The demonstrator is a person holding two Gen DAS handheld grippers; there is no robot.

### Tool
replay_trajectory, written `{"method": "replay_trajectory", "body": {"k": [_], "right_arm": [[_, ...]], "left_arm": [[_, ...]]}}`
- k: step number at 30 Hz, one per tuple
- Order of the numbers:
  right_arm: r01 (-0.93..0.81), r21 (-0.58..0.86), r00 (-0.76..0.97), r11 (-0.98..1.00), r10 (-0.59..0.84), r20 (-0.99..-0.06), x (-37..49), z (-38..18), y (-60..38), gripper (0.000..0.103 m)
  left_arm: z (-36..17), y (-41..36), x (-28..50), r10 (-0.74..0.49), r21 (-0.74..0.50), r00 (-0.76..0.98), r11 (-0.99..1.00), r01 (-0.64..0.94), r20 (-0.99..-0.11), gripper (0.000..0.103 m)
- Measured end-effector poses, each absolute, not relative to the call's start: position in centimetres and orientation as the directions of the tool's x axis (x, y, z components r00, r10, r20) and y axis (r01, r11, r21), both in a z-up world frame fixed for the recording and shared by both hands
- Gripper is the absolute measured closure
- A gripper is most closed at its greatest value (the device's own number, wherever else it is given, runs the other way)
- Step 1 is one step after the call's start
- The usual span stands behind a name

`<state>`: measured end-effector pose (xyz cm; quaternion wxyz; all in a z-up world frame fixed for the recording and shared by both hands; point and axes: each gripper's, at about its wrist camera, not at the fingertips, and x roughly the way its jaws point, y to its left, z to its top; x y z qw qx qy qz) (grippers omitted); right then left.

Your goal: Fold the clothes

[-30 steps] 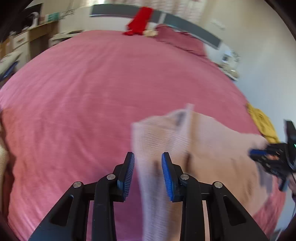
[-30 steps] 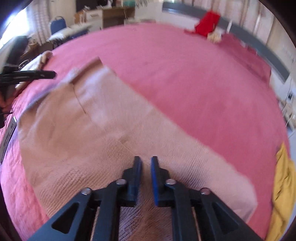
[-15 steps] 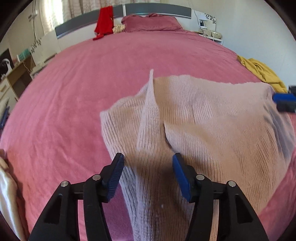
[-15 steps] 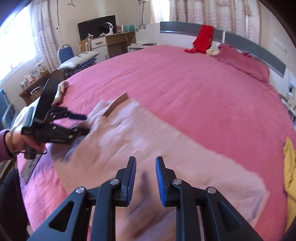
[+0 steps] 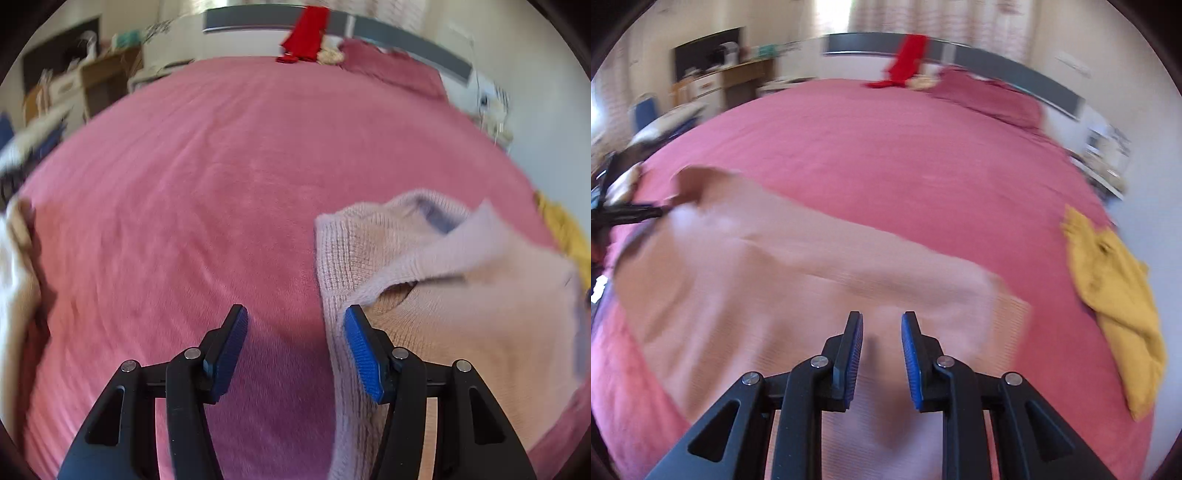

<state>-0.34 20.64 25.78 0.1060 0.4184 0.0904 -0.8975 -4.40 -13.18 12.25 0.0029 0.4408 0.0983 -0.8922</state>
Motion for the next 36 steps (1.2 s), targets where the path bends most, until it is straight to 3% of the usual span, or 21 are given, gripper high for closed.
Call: {"method": "replay_trajectory", "body": {"k": [4,7,10,13,16,20,23,26,29,36], "right_arm": [[0.135,0.036,-0.658,-0.990,-0.117,-0.744,0.3,26.3,25.0,0.082],[0.228,0.089,-0.642,-0.970,-0.218,-0.735,0.4,25.8,24.1,0.082],[0.338,0.069,-0.590,-0.939,-0.269,-0.761,-0.7,24.2,21.7,0.082],[0.353,-0.006,-0.542,-0.936,-0.199,-0.817,-2.6,22.1,21.1,0.084],[0.258,-0.083,-0.577,-0.963,-0.084,-0.812,-3.9,21.1,24.5,0.085],[0.173,0.096,-0.575,-0.980,-0.180,-0.798,-4.4,19.9,29.4,0.086],[0.162,0.141,-0.570,-0.977,-0.209,-0.795,-4.5,20.4,29.6,0.086],[0.144,0.236,-0.579,-0.961,-0.275,-0.768,-4.5,21.8,30.2,0.084],[0.197,0.263,-0.629,-0.945,-0.327,-0.706,-4.5,23.6,29.2,0.082],[0.073,0.431,-0.446,-0.899,-0.416,-0.793,-11.8,21.1,29.1,0.079]], "left_arm": [[14.9,-14.8,-1.3,0.111,-0.326,-0.737,-0.932,0.155,-0.667,0.046],[15.4,-11.4,-1.2,0.253,-0.374,-0.737,-0.927,-0.001,-0.626,0.045],[14.2,-6.0,-2.6,0.342,-0.287,-0.652,-0.938,-0.195,-0.677,0.045],[11.6,-4.1,-5.2,0.251,-0.160,-0.599,-0.966,-0.201,-0.760,0.045],[11.1,-6.4,-7.0,0.207,-0.139,-0.625,-0.978,-0.157,-0.753,0.045],[11.0,-8.7,-8.2,0.223,-0.149,-0.624,-0.974,-0.169,-0.749,0.045],[11.8,-10.2,-8.5,0.315,-0.271,-0.616,-0.948,-0.166,-0.722,0.045],[12.6,-12.9,-8.9,0.451,-0.503,-0.620,-0.858,-0.103,-0.643,0.045],[13.0,-14.0,-8.9,0.425,-0.541,-0.663,-0.840,-0.036,-0.616,0.034],[12.0,-13.8,-10.6,0.548,-0.684,-0.597,-0.729,0.003,-0.586,0.031]]}}
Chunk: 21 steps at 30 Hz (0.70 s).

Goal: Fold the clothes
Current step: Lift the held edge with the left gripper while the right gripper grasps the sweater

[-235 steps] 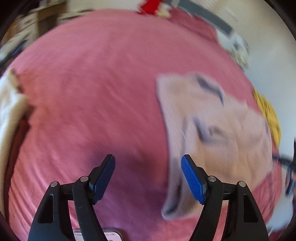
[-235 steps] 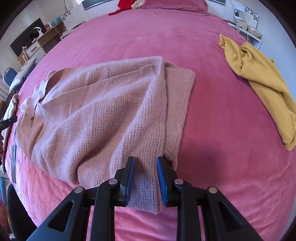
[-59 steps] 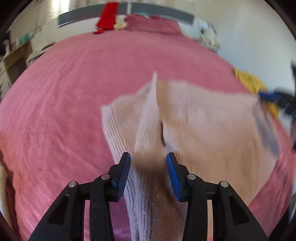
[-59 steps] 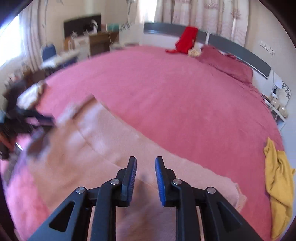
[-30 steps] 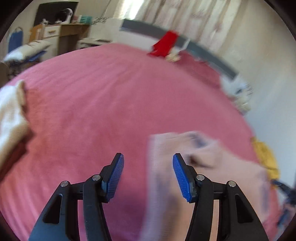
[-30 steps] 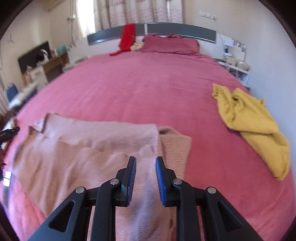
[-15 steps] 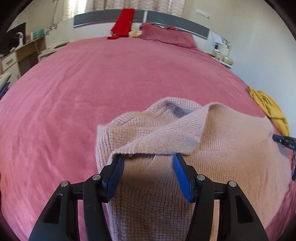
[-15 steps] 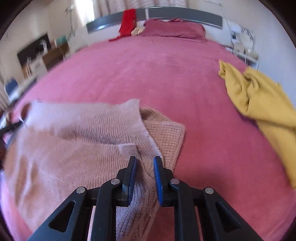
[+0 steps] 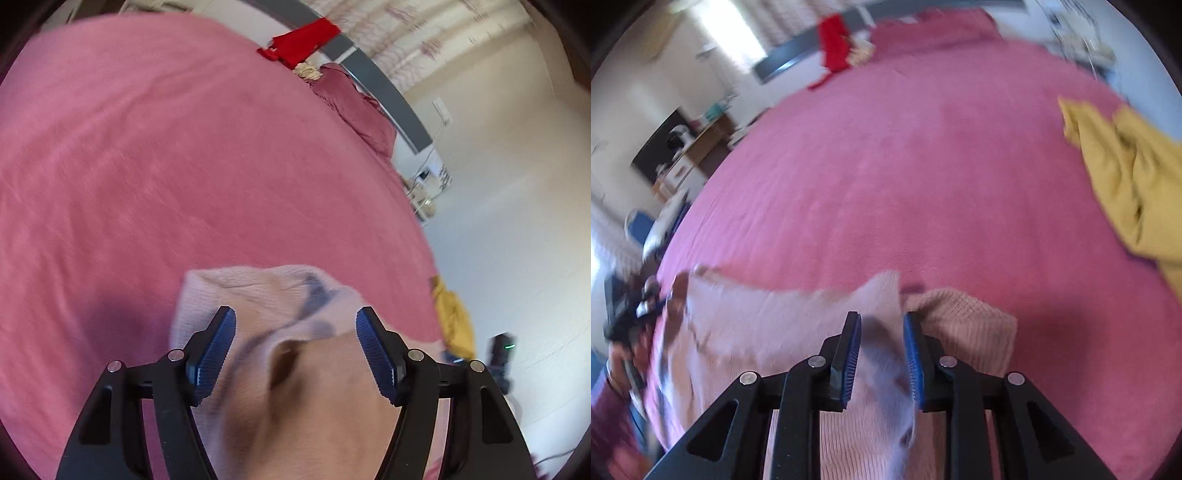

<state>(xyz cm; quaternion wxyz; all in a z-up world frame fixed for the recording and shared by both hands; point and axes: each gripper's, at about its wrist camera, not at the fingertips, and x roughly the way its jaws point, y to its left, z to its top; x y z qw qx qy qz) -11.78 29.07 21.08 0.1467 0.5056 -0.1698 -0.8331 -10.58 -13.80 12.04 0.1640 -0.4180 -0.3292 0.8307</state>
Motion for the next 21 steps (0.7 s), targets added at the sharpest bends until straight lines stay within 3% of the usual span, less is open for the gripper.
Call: {"method": "replay_trajectory", "body": {"k": [3,6,10,16,21], "right_arm": [[0.008,0.534,-0.423,-0.845,-0.487,-0.764,-12.8,19.7,29.8,0.077],[-0.013,0.589,-0.452,-0.808,-0.521,-0.724,-12.7,19.4,30.5,0.092],[-0.003,0.598,-0.495,-0.801,-0.519,-0.697,-12.0,19.9,31.3,0.099],[0.036,0.549,-0.507,-0.835,-0.489,-0.710,-11.8,21.4,31.2,0.099],[0.044,0.533,-0.487,-0.845,-0.484,-0.727,-12.8,22.0,31.2,0.083]], "left_arm": [[11.8,-12.9,-11.7,0.518,-0.628,-0.577,-0.778,-0.012,-0.631,0.030],[12.1,-10.5,-12.8,0.464,-0.537,-0.542,-0.843,-0.027,-0.700,0.030],[12.1,-10.6,-12.9,0.446,-0.528,-0.572,-0.849,-0.026,-0.689,0.030],[11.9,-11.2,-13.6,0.430,-0.526,-0.582,-0.851,-0.005,-0.690,0.032],[12.1,-10.6,-14.1,0.420,-0.477,-0.542,-0.878,-0.039,-0.728,0.025]]}}
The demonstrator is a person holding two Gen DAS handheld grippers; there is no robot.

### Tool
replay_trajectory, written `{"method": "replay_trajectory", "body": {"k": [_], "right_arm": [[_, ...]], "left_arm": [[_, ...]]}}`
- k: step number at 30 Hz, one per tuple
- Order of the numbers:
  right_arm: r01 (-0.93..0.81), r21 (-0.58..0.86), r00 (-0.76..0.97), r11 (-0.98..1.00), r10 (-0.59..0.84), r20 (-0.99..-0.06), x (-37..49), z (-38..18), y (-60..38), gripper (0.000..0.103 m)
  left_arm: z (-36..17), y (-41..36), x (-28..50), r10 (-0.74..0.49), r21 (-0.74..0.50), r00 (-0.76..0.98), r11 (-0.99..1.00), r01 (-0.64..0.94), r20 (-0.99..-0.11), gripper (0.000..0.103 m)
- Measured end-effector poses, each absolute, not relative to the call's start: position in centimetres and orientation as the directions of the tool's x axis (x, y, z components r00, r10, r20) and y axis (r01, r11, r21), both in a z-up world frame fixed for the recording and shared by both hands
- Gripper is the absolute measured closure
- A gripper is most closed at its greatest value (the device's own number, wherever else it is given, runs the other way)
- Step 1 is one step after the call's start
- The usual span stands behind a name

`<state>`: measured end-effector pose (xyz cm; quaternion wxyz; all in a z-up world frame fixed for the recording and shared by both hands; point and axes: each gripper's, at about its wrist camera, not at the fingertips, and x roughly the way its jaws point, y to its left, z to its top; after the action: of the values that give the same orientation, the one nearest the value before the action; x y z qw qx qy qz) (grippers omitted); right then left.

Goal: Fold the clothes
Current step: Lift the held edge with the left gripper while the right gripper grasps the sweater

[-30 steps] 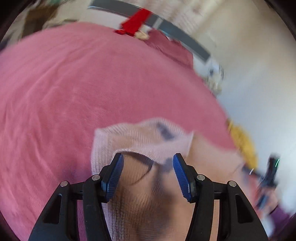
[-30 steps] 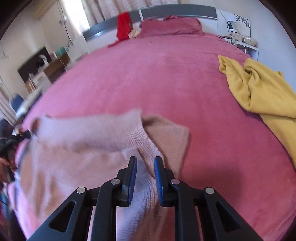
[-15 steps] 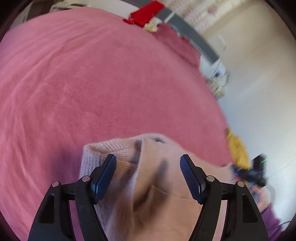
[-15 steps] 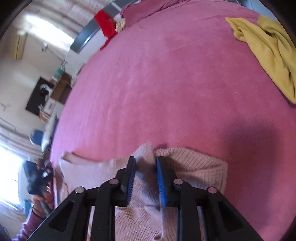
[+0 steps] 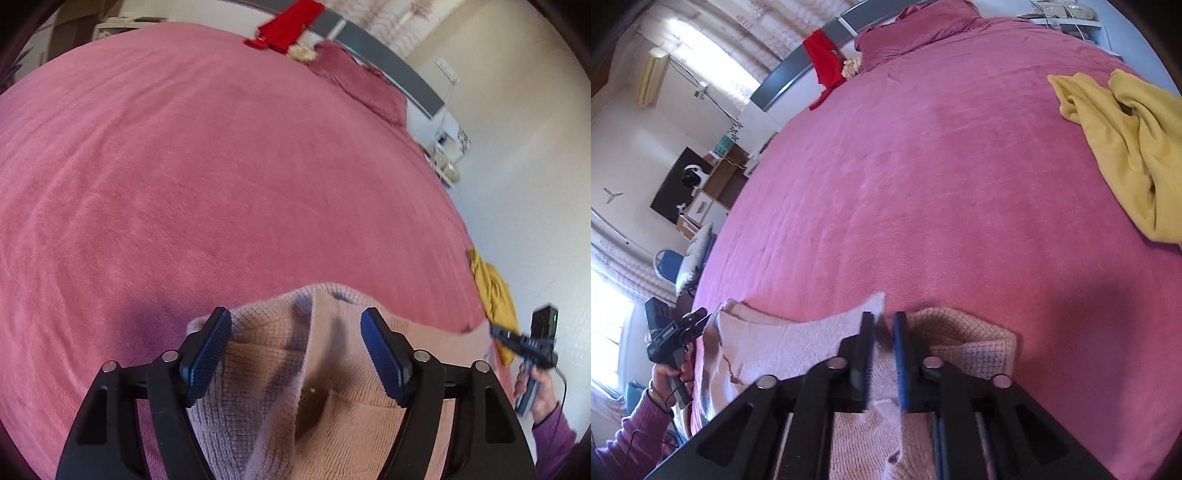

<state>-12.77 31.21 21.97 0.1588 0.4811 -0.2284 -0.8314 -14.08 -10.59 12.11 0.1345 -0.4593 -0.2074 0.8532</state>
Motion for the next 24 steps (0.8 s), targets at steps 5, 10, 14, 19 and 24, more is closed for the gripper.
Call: {"method": "replay_trajectory", "body": {"k": [5,10,14,19,24], "right_arm": [[0.035,0.498,-0.426,-0.866,-0.464,-0.777,-14.4,21.1,30.0,0.079],[-0.013,0.511,-0.389,-0.860,-0.466,-0.795,-15.2,19.8,30.1,0.079],[-0.038,0.550,-0.387,-0.834,-0.495,-0.778,-15.3,19.2,30.5,0.088],[0.001,0.558,-0.450,-0.830,-0.499,-0.741,-14.3,20.4,30.6,0.101],[0.089,0.562,-0.508,-0.823,-0.522,-0.685,-12.3,22.8,30.8,0.101]], "left_arm": [[11.6,-9.2,-15.1,0.388,-0.400,-0.482,-0.913,-0.082,-0.786,0.023],[11.0,-9.5,-15.6,0.406,-0.441,-0.471,-0.897,-0.039,-0.783,0.024],[11.1,-9.5,-15.3,0.407,-0.445,-0.482,-0.894,-0.039,-0.776,0.026],[11.9,-10.2,-14.7,0.437,-0.491,-0.505,-0.871,-0.030,-0.744,0.049],[13.4,-10.9,-12.7,0.485,-0.536,-0.560,-0.840,-0.084,-0.672,0.060]]}}
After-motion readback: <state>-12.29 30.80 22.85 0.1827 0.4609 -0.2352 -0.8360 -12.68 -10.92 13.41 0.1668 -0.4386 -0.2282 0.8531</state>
